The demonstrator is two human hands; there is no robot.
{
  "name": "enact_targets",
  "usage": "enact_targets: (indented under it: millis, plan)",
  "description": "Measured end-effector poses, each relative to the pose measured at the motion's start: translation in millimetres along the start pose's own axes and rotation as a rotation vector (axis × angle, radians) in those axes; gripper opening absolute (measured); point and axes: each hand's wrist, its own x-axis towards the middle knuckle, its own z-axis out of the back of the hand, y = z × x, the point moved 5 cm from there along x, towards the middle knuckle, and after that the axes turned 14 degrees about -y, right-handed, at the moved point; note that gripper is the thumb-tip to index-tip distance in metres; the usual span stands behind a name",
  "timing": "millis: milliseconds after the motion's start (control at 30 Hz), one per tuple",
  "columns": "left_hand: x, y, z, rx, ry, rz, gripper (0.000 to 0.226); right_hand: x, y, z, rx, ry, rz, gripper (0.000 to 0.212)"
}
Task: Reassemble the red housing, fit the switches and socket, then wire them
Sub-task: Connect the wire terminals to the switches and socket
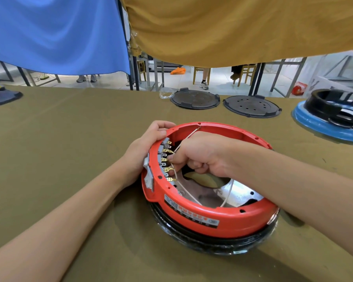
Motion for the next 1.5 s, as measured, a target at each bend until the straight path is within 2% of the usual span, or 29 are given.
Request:
enact_targets:
  millis: [133,367,500,600,800,933,1067,1133,1233,1267,1333,1500]
  plan:
    - [3,1,0,-0.007,-0.050,-0.026,0.019,13,-5,-5,-0.041,-0.064,-0.007,0.022]
    - [4,1,1,0.028,-0.039,-0.016,0.019,13,-9,-2,0.003,-0.040,-0.006,0.022]
    - [5,-5,12,0.177,-0.139,0.041,0.013,8,-8,0,0.021,0.043,-0.044,0.018]
    - [-3,-8,16,0.211,-0.104,0.046,0.014,5,-6,0,0.035,0.089,-0.055,0.021]
    - [-8,-3,6,0.197,-0.198,0.020,0.019,9,-6,-3,0.021,-0.019,0.020,0.021]
    - [-9,-4,6,0.197,-0.182,0.022,0.020,12,-9,-2,0.028,-0.048,0.011,0.028]
    - [-6,-3,4,0.186,-0.134,0.071,0.014,9,-6,1,0.034,0.003,-0.002,0.022]
    - [-4,-8,7,0.257,-0.104,0.082,0.008,5,-4,4,0.027,0.043,-0.001,0.016]
    - [-12,-10,10,0.308,0.023,0.100,0.032,-1,-3,10,-0.059,0.104,0.005,0.011]
    - [-13,-12,11,0.306,0.033,0.087,0.032,-3,-3,11,-0.088,0.117,0.008,0.010]
    - [-15,-15,9,0.282,0.021,0.051,0.028,-5,-2,15,-0.138,0.126,0.018,0.011]
    - [-11,-11,4,0.114,-0.066,0.090,0.036,-5,1,19,-0.244,0.157,0.015,0.010]
